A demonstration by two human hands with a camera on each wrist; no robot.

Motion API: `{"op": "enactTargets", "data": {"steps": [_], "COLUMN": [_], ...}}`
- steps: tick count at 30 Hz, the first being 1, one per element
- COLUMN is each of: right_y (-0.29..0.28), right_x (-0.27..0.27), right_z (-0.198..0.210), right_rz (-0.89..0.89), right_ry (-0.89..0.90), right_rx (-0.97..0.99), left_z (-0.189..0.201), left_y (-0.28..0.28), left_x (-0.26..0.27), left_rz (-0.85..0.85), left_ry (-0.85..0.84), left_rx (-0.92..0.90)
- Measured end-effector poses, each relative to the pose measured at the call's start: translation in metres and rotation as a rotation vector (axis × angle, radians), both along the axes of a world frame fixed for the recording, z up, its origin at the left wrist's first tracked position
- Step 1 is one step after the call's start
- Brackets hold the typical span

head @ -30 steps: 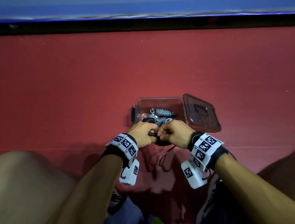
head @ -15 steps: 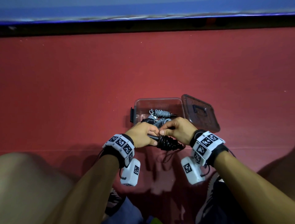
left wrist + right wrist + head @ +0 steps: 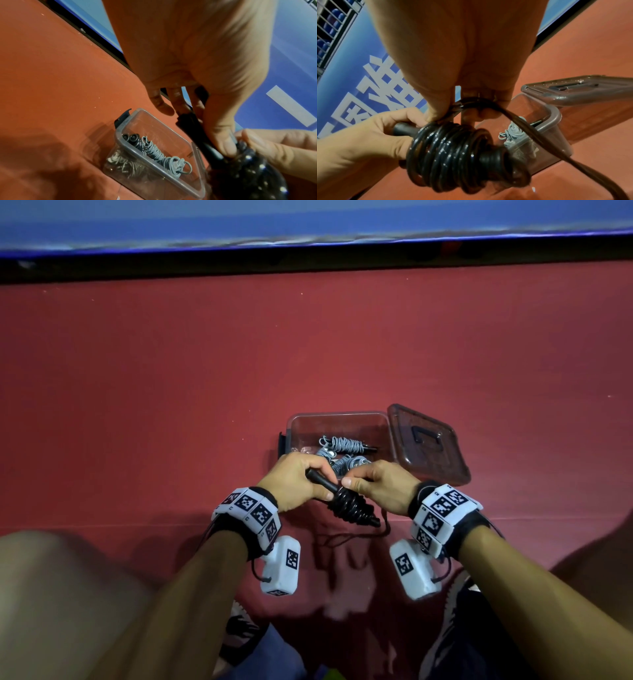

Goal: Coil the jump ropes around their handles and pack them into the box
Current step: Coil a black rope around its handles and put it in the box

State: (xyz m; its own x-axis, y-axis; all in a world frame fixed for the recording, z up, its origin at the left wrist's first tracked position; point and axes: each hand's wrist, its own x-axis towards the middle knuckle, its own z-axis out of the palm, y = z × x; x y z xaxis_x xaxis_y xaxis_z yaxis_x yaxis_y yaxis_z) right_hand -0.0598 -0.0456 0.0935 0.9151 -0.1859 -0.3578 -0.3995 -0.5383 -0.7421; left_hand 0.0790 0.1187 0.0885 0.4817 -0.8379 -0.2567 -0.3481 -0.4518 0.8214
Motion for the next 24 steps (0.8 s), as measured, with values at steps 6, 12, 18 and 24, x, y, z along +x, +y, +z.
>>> {"op": "enactTargets", "data": {"steps": [6,12,18,24], "right_y": [0.004,0.005,0.012,0.009], "right_x": [0.001,0.001,0.002,0.002], "right_z": [-0.004,-0.011,0.001,0.004], "right_rz": [-0.097,-0.225,-0.28,-0.303], "right_ry": [-0.059,-0.119,-0.185,-0.173], "right_rx": [0.103,0.101,0.297,0.36], "left_z": [-0.01,-0.02,-0.029,-0.022], "left_y": [0.002,0.002,-0.003,-0.002], "left_x": [-0.001,-0.001,-0.002,-0.001], "left_rz": [0.08,0.157,0.136,0.141], "left_ry": [-0.01,-0.021,0.113,0.12], "left_rx": [-0.019,0.166,0.099,0.022]}}
